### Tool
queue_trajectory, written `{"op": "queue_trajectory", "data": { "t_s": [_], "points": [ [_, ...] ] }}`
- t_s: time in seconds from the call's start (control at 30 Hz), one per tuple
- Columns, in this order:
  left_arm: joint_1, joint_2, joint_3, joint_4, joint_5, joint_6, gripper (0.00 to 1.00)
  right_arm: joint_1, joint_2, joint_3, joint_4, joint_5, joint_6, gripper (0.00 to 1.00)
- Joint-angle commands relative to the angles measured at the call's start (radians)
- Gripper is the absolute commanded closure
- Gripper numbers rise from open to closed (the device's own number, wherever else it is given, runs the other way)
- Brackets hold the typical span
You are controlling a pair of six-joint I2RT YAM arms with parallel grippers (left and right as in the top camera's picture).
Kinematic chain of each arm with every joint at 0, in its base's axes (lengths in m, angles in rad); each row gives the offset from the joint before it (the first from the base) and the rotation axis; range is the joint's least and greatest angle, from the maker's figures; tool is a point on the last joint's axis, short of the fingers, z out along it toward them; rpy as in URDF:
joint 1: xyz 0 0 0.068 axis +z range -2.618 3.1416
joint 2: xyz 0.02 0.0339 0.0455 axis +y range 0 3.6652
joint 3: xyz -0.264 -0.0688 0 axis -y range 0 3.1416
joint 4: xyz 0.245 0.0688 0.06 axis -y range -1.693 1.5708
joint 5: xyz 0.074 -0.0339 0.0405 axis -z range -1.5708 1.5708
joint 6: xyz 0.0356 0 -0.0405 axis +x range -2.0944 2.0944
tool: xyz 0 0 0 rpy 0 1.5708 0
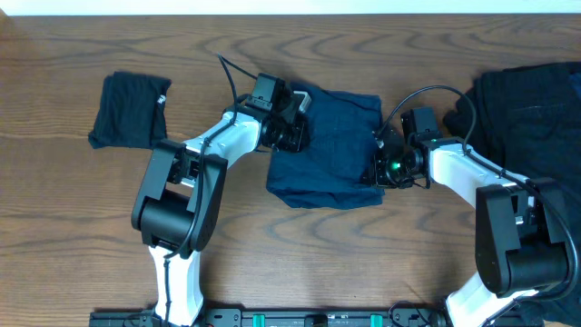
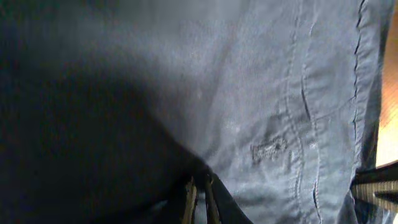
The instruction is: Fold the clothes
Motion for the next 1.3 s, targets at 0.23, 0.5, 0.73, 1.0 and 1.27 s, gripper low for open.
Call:
{"op": "queue_trajectory", "data": {
  "t_s": [0.23, 0.5, 0.73, 1.0, 1.27],
  "points": [
    [0.014, -0.074, 0.064, 0.102, -0.031, -0.013, 0.9, -0.003, 0.013, -0.014, 0.0, 0.04, 0.01, 0.99],
    [0.015, -0.056, 0.062, 0.14, -0.204, -0.028, 0.89, -0.003, 0.013, -0.014, 0.0, 0.04, 0.01, 0.99],
    [0.015, 0.043, 0.062, 0.241, -0.244, -0.027, 0.89, -0.003, 0.013, -0.014, 0.001, 0.039, 0.01, 0.99],
    [0.015, 0.01, 0.074, 0.328, -0.243, -0.028, 0.89, -0.003, 0.013, -0.014, 0.001, 0.039, 0.01, 0.99],
    [0.014, -0.053, 0.077, 0.407, -0.249, -0.081, 0.89, -0.003, 0.013, -0.014, 0.002, 0.039, 0.01, 0.99]
  ]
}}
